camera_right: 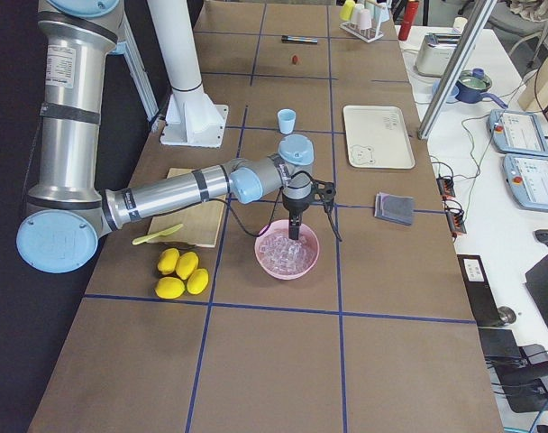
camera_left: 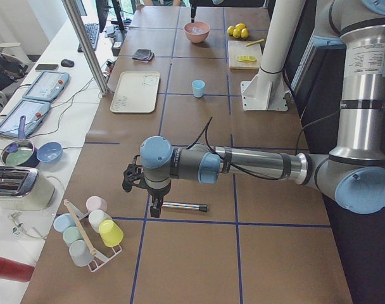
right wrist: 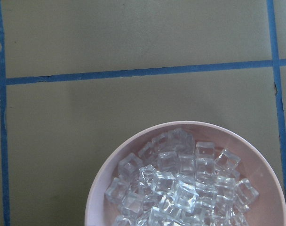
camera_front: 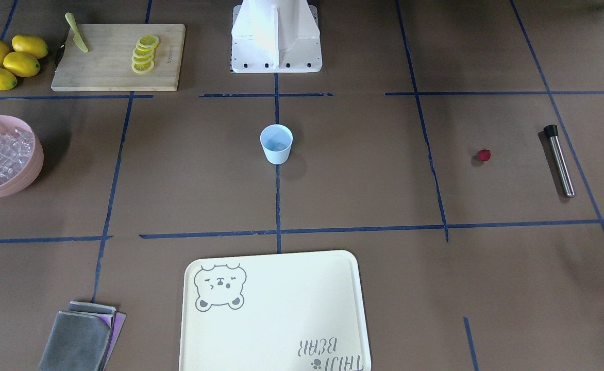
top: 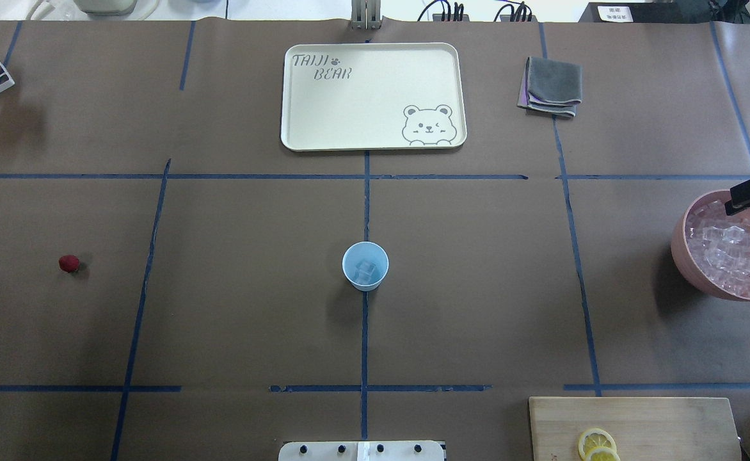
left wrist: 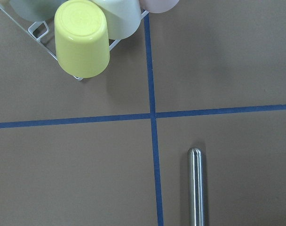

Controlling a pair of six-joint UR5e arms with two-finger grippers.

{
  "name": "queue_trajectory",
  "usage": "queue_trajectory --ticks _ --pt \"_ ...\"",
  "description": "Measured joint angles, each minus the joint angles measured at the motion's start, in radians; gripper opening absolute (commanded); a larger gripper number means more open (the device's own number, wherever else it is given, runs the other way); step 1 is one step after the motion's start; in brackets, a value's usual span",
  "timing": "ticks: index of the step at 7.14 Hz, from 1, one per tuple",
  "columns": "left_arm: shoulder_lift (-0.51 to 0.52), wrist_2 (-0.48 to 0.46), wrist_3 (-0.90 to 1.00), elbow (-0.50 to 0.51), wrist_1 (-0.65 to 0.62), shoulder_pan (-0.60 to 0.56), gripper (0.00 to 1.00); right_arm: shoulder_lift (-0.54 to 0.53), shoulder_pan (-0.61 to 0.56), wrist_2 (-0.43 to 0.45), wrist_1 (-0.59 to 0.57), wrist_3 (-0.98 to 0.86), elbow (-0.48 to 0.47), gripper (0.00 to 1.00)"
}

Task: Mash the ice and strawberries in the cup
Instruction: 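Lower the right gripper into the bowl and grasp a third ice cube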

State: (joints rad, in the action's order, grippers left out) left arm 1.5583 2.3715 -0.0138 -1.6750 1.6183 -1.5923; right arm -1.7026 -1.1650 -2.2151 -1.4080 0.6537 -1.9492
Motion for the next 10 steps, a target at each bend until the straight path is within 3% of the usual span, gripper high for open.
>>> queue_trajectory --ticks 6,7,10 --pt "0.0 0.0 0.0 -0.001 0.0 0.0 1.0 0.024 0.024 -0.001 0.002 -0.02 0.101 0.97" --pt "0.0 0.0 0.0 -0.002 0.0 0.0 1.0 0.029 0.038 -0.001 0.002 -0.021 0.113 0.88" --pt "0.001 0.0 0.0 -0.002 0.0 0.0 1.0 0.032 0.053 -0.001 0.002 -0.023 0.138 0.82"
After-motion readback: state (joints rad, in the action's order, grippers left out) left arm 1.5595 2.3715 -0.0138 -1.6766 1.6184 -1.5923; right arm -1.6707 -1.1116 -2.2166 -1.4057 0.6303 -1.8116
